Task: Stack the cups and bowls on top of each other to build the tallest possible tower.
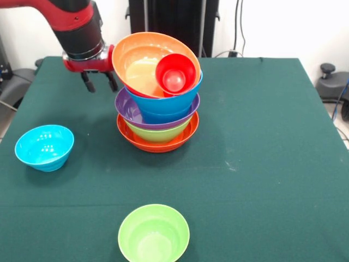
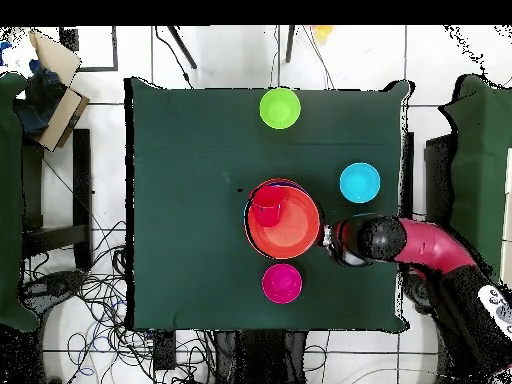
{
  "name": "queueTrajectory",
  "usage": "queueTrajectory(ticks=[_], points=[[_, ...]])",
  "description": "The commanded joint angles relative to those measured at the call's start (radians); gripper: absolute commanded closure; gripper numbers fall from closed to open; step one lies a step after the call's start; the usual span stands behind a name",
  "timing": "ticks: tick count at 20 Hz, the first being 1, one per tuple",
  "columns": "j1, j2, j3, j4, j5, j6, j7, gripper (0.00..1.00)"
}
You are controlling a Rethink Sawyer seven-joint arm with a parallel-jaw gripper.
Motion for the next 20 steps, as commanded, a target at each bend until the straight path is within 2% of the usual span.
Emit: queueTrajectory(ticks=[1,2,4,6,15,19,20], points=[[-0.022,0.072,-0.008,0.012,-0.129,-0.259,-0.05,0.0],[-0.036,0.067,0.007,0.031,-0.165,-0.371,-0.037,0.0],[-0.046,0.059,0.012,0.053,-0.206,-0.48,-0.02,0.0],[-0.054,0.052,0.018,0.066,-0.222,-0.526,-0.015,0.0],[-0.069,0.014,0.037,0.081,-0.182,-0.517,-0.047,0.0],[-0.079,-0.024,0.046,0.115,-0.166,-0.508,-0.046,0.0],[-0.083,-0.053,0.056,0.13,-0.149,-0.483,-0.051,0.0]])
